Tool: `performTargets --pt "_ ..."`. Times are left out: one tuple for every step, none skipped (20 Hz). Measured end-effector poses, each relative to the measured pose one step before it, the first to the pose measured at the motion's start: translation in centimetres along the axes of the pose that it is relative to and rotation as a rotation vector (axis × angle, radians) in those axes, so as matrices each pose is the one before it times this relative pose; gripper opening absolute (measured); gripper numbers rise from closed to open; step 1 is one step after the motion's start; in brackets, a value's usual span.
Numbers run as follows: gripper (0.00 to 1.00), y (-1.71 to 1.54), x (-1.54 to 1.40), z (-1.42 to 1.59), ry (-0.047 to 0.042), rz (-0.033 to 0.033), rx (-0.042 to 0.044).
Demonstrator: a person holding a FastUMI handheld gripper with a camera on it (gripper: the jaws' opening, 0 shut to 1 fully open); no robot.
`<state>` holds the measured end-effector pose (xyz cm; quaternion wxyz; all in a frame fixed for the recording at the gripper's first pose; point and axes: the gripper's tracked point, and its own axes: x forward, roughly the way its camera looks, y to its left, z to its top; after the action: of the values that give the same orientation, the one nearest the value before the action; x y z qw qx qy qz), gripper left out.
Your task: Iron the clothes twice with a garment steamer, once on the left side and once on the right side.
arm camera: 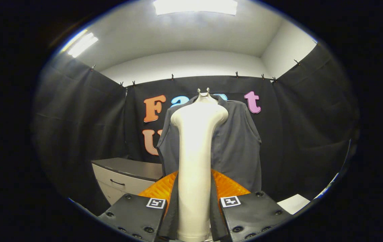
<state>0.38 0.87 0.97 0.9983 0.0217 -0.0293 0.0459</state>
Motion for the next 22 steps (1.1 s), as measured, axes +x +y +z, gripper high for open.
performTargets --pt "0.45 0.213 -0.24 0.282 -0.00481 -0.00031 -0.00285" --pt "0.45 0.031 -0.292 0.202 -0.00251 -0.00231 -0.0014" --pt "0.45 0.085 -0.322 0.155 -0.00335 -0.00057 0.00131" --pt "0.45 -0.117 -0.285 0.118 -0.00139 0.0009 0.00088" --pt "0.45 -0.018 -0.165 0.114 0.00094 0.0016 -0.00005" --pt "0.45 0.122 -0.106 -0.029 0.00157 0.00332 -0.00027" --pt "0.45 0.183 -0.08 -0.03 0.00064 0.00554 -0.0006" --pt "0.45 0.12 -0.109 0.039 0.00215 0.00567 -0.00167" --pt "0.45 0.175 -0.192 -0.045 0.00085 0.00515 -0.00096" --pt "0.45 0.125 -0.07 0.01 -0.0002 0.00483 0.00118" --pt "0.45 0.147 -0.075 -0.017 0.0019 0.00624 0.00133" --pt "0.45 0.204 0.066 -0.157 0.00339 0.00675 0.00059" --pt "0.45 0.055 -0.089 -0.029 0.00185 0.00504 0.00041" --pt "0.45 0.1 -0.074 -0.045 0.0005 0.00266 0.00164" --pt "0.45 0.113 0.048 -0.022 -0.00197 0.00146 0.00506" --pt "0.45 0.151 -0.015 -0.127 0.0022 0.00321 0.00158" --pt "0.45 0.067 -0.111 -0.115 0.001 0.00203 0.00174" --pt "0.45 0.039 0.052 -0.05 0.00031 0.00148 -0.00086" --pt "0.45 0.012 -0.002 -0.025 -0.00003 0.00143 -0.00171" --pt "0.45 0.009 -0.047 -0.068 -0.00024 0.00082 -0.00037" --pt "0.45 0.025 0.097 -0.086 0.00127 0.00127 -0.00038" --pt "0.45 0.013 0.067 -0.07 0.00171 -0.00024 0.00012"
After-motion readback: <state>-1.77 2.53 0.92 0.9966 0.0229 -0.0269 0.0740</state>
